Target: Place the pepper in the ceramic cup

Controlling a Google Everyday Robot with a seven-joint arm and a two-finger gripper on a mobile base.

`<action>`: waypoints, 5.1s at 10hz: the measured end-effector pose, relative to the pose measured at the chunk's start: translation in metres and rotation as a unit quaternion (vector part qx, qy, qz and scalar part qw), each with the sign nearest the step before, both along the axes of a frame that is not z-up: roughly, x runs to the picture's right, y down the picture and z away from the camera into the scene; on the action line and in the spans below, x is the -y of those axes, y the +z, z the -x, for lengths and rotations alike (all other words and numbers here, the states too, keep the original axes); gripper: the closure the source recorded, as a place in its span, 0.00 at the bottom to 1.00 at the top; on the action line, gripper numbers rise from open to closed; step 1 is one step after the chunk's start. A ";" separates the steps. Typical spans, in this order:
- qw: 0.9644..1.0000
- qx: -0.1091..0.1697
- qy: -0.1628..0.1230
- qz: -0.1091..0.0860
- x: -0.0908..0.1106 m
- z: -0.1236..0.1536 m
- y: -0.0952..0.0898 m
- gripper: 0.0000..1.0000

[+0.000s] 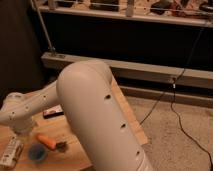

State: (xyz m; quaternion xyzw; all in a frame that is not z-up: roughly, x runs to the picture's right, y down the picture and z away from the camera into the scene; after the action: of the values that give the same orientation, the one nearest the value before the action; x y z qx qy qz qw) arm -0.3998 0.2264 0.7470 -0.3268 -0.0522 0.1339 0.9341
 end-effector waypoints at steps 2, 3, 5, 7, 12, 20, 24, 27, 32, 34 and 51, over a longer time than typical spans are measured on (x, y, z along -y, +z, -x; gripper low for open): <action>1.000 -0.017 0.002 -0.004 0.000 -0.008 0.007 0.35; 1.000 -0.026 0.002 -0.004 -0.001 -0.013 0.010 0.35; 0.999 -0.037 0.000 0.001 -0.009 -0.020 0.016 0.35; 0.999 -0.043 -0.002 0.009 -0.017 -0.020 0.021 0.35; 0.998 -0.057 -0.022 0.014 -0.021 -0.013 0.041 0.35; 0.998 -0.056 -0.020 0.030 -0.027 -0.011 0.047 0.57; 0.998 -0.055 -0.020 0.033 -0.028 -0.014 0.045 0.57; 0.998 -0.052 -0.020 0.032 -0.027 -0.012 0.043 0.57; 0.999 -0.039 -0.017 0.027 -0.019 -0.011 0.032 0.57; 0.999 -0.030 -0.013 0.021 -0.009 -0.011 0.023 0.57; 1.000 0.028 0.004 -0.014 0.031 -0.022 -0.038 0.57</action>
State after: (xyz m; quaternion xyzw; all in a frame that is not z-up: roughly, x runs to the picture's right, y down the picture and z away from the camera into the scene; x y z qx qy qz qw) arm -0.3775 0.1955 0.7086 -0.3175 -0.0814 0.1282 0.9360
